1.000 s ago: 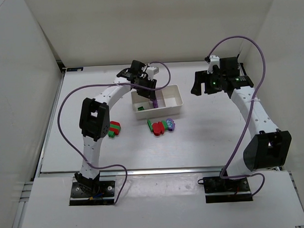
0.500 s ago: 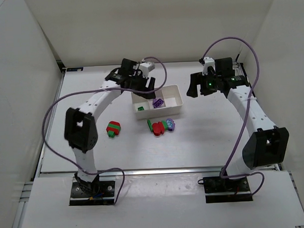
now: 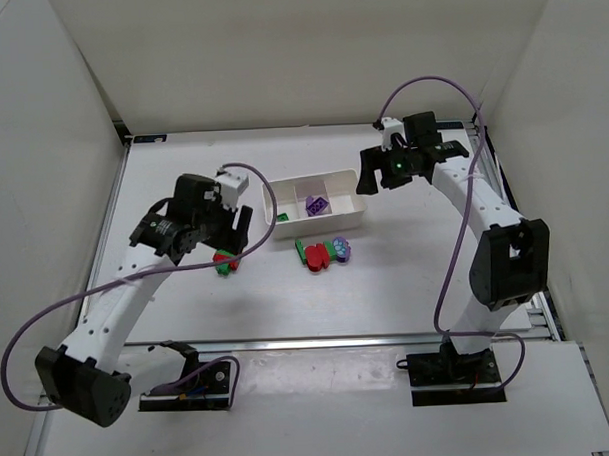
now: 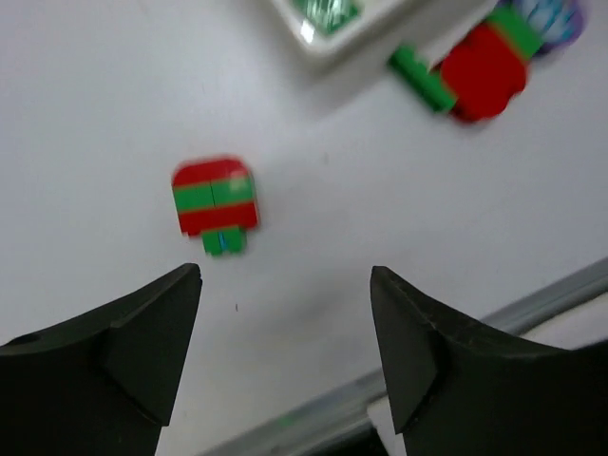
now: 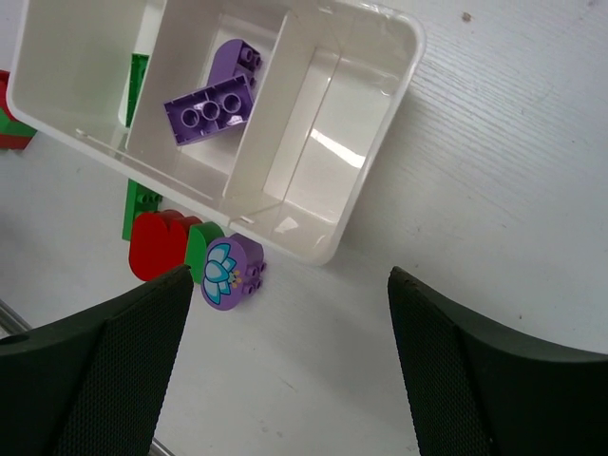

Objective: Sort the legos into containers by color

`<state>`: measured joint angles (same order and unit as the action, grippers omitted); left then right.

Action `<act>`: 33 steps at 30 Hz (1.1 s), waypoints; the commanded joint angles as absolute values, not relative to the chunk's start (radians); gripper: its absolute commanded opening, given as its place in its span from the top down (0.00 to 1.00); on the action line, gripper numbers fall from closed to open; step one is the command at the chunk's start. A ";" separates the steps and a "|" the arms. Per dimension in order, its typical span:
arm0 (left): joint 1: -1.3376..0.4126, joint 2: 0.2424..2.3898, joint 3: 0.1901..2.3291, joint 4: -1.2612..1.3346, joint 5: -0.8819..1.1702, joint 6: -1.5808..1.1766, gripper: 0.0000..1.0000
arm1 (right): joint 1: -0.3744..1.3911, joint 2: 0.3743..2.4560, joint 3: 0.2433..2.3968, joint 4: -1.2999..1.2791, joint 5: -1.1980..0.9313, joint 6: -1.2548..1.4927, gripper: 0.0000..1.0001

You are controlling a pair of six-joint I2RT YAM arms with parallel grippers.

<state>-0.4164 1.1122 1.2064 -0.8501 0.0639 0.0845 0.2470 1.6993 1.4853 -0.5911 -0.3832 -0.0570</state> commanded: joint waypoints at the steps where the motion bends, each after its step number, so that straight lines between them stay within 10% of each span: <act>1: -0.379 1.114 1.109 -0.954 0.066 0.011 0.16 | 0.261 1.706 1.546 -0.563 -0.411 -0.077 0.14; 3: -0.370 1.108 1.042 -0.922 0.063 -0.027 0.01 | 0.262 1.710 1.557 -0.572 -0.411 -0.080 0.14; 33: -0.242 1.641 1.129 -0.756 0.032 0.159 0.01 | 0.253 1.720 1.562 -0.601 -0.400 -0.101 0.13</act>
